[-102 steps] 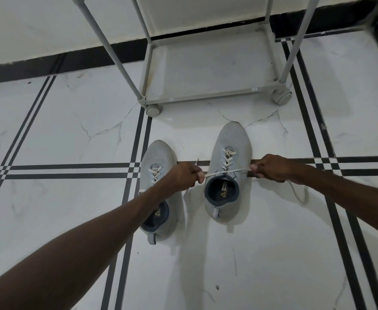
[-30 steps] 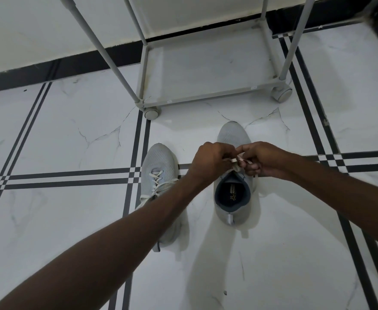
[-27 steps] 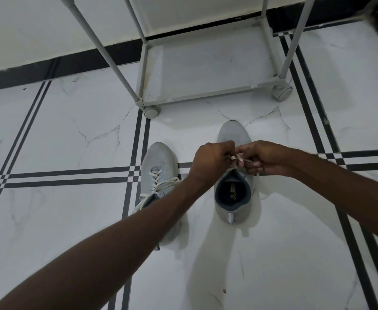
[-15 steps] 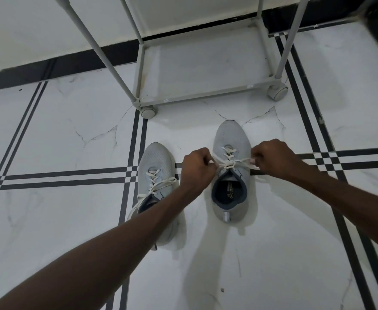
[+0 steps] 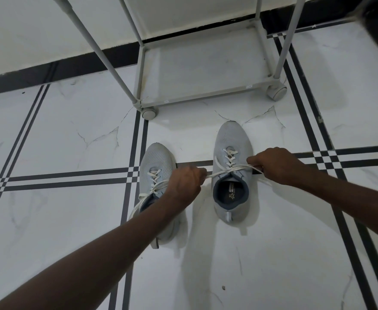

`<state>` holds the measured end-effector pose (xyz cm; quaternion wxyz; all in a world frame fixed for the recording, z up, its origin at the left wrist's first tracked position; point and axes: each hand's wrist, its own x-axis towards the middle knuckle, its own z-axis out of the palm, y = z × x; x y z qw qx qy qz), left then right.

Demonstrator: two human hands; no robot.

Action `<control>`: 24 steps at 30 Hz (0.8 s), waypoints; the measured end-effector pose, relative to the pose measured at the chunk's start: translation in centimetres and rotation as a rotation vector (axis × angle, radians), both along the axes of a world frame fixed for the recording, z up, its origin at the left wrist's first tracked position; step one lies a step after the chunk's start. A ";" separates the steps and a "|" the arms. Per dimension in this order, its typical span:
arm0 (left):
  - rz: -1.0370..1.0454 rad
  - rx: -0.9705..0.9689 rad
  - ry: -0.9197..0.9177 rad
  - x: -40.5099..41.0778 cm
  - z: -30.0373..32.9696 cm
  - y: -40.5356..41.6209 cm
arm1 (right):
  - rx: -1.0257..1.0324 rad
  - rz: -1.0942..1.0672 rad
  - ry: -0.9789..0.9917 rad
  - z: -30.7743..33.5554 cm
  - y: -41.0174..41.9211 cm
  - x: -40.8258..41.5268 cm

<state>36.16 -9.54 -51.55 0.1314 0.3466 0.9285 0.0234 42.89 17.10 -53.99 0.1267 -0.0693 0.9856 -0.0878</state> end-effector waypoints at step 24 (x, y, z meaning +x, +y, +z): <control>-0.046 0.270 0.009 1.7 -0.4 3.5 | -0.015 0.083 0.357 -0.1 -4.3 0.0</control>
